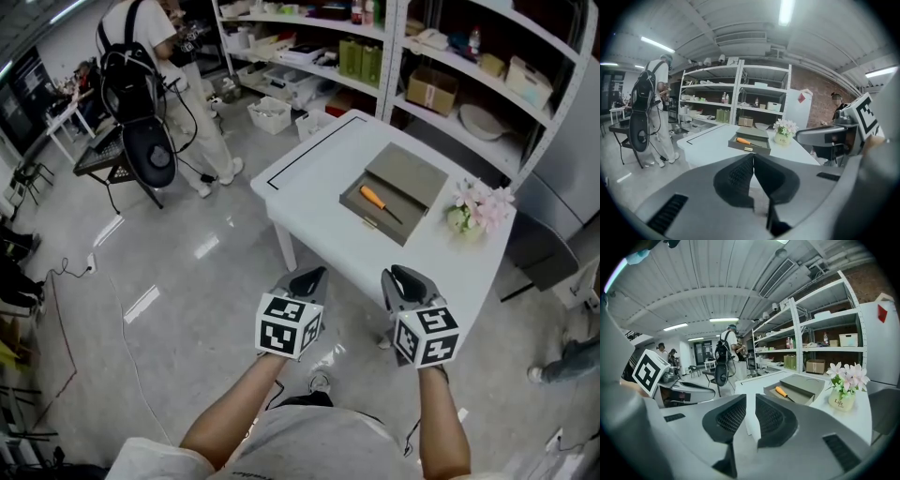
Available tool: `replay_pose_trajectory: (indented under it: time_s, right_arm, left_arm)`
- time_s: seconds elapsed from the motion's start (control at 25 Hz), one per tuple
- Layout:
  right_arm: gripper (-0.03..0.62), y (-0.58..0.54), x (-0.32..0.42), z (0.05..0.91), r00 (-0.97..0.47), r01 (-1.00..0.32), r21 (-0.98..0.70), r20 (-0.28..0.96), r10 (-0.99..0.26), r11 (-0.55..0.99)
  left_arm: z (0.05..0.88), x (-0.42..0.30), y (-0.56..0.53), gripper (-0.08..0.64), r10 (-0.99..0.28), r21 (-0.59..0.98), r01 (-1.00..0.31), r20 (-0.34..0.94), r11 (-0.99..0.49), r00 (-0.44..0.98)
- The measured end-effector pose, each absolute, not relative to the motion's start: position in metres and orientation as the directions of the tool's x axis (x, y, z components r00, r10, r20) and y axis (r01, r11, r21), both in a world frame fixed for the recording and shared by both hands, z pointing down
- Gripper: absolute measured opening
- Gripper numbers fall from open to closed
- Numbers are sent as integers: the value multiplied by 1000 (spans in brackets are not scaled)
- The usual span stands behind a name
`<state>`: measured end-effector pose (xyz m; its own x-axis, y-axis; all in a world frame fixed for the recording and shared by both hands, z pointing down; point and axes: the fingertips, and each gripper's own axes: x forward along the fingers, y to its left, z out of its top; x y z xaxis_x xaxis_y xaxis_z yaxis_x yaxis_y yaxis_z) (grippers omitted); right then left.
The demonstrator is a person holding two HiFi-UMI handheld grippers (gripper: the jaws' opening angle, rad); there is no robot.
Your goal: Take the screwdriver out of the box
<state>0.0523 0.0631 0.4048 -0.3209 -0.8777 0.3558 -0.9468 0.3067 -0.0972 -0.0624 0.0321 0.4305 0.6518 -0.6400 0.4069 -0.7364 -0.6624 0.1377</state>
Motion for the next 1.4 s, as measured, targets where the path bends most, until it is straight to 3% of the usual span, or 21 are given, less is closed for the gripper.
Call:
replay_pose_trajectory:
  time_s: [0.96,1.4]
  right_arm:
    - [102,-49,55,409,-317,-947,-72,385,-867,314]
    - [126,-126,82,426,-342,-935,-67,421,-840,347]
  left_arm:
    - [437,-80,-75,6,-649,144,-748,408,-648,642]
    - [447,-56,-144,6,-655,137,-764,435,-630,618]
